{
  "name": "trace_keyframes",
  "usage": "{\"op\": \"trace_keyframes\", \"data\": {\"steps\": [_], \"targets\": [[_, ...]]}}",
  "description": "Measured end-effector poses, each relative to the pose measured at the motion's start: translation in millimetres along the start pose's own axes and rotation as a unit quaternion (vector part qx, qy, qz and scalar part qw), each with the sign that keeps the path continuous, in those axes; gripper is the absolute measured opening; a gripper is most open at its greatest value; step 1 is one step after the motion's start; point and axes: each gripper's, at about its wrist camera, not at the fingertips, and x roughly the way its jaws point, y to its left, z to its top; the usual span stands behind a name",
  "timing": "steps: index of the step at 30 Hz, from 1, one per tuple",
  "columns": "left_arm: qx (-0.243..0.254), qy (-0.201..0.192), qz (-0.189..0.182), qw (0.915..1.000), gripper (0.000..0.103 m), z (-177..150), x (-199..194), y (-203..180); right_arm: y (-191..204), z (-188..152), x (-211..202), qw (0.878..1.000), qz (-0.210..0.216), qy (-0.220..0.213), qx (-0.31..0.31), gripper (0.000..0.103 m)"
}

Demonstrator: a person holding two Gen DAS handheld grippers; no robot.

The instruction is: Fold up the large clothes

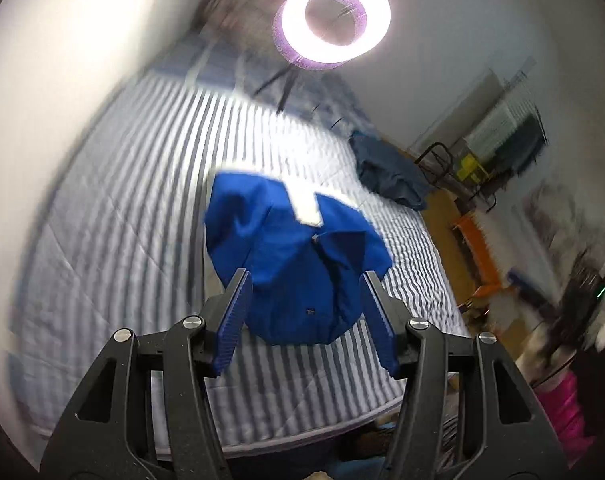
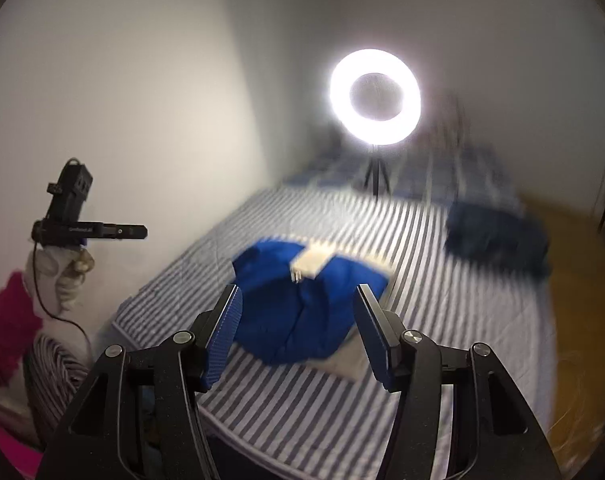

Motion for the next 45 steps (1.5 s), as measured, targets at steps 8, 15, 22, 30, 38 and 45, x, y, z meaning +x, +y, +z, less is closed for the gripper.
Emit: {"op": "trace_keyframes", "data": {"steps": [8,15,22,30,38,45], "targets": [[-0.177,0.044,-0.022,0.9831,0.057,-9.0,99.5,90.7,-88.1,-47.3,117.5,0.98,0.049,0.059,0.184,0.057],[-0.243,0.059,-0.056,0.9666,0.052,-22.1,143.8,119.3,-115.6,-69.7,181.3,0.956,0.096,0.086,0.263,0.057],[-0.241,0.049,-0.062,0.9672,0.005,-28.9,158.0,110.7,-113.0,-73.0,210.9,0.949,0.137,0.093,0.268,0.035],[-0.169,0.046,-0.02,0.9843,0.0,-62.8,132.9,61.7,-109.8,-51.5,179.5,0.964,0.143,0.09,0.206,0.002],[-0.162,0.068,0.022,0.9842,0.0,-76.2,141.8,76.4,-112.5,-87.9,195.2,0.958,0.11,0.14,0.223,0.001],[-0.08,0.076,0.05,0.9926,0.0,-53.5,100.6,41.7,-107.2,-51.7,160.4,0.975,0.072,0.157,0.14,0.006]]}}
